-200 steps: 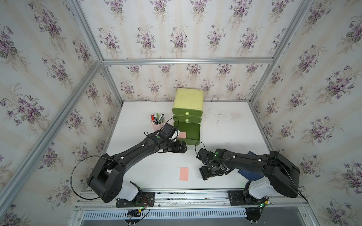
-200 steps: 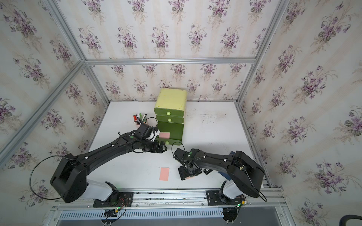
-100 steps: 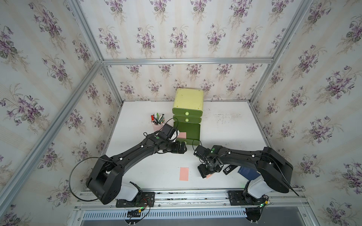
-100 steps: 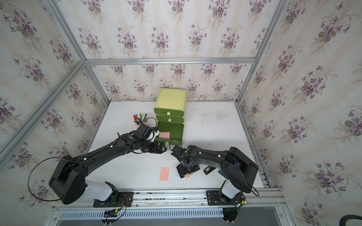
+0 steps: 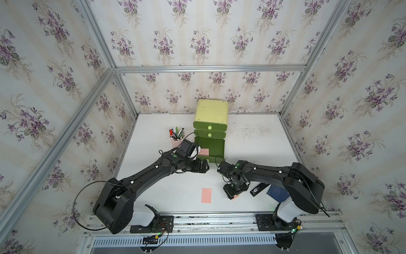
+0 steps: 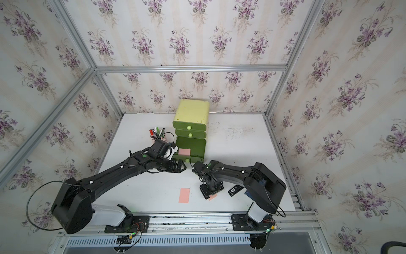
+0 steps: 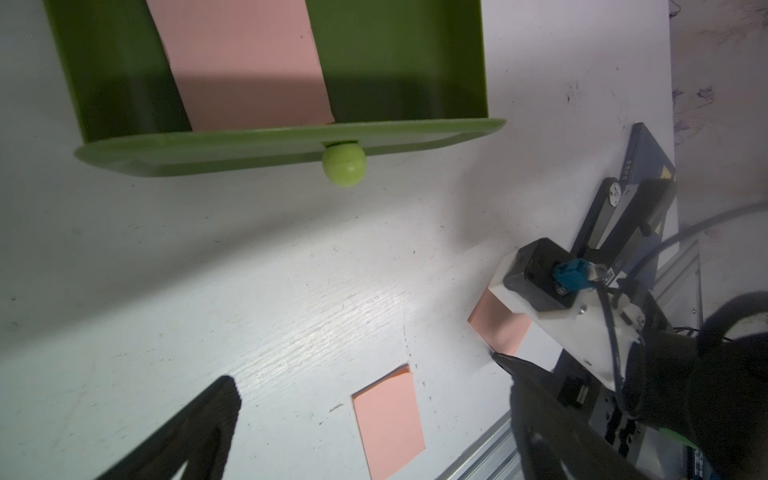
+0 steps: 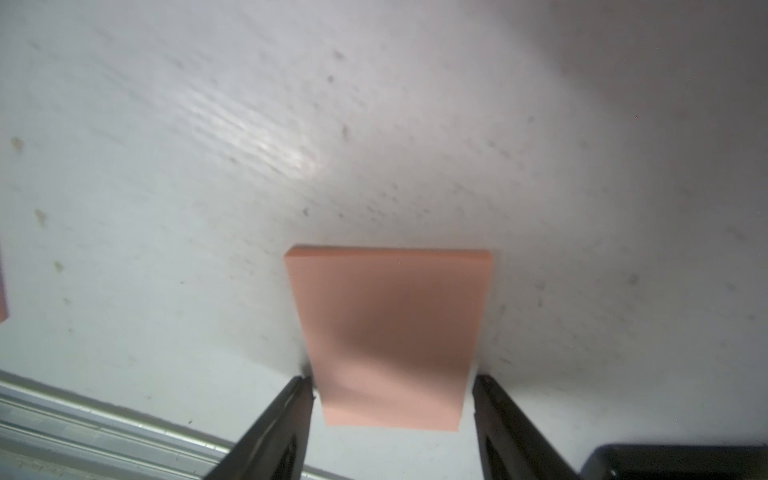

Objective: Please put the sticky notes in the drawer by color
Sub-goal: Pick up the sticky notes from the center of the board.

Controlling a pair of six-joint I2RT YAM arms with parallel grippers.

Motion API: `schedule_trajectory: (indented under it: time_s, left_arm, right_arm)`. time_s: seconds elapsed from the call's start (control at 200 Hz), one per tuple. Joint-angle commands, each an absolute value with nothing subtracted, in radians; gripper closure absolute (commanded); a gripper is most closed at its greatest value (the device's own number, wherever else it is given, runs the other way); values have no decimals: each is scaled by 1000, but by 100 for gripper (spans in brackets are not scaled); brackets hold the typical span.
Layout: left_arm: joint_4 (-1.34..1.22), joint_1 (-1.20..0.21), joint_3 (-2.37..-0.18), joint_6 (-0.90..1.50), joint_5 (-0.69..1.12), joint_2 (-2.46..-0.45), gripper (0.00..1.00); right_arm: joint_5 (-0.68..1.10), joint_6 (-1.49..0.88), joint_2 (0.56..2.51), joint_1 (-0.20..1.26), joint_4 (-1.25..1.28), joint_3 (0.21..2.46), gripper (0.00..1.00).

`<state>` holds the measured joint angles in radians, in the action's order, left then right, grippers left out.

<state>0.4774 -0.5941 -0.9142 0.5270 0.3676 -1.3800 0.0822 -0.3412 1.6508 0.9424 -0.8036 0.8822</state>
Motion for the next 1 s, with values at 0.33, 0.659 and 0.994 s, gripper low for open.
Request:
schedule_trajectory:
  time_s: [0.33,0.659,0.994]
  left_arm:
    - [505,-593,-902,520,312,-1355,0]
    - [515,-592,-906,516,314,-1355,0]
    - [534,-583,-904,532,304,-1303,0]
  right_arm:
    - [58,-322,1725,948,-665,846,42]
    - [45,-313,1677,948,-648,890,56]
    - [-61,-236,1612,933,-778,1093,57]
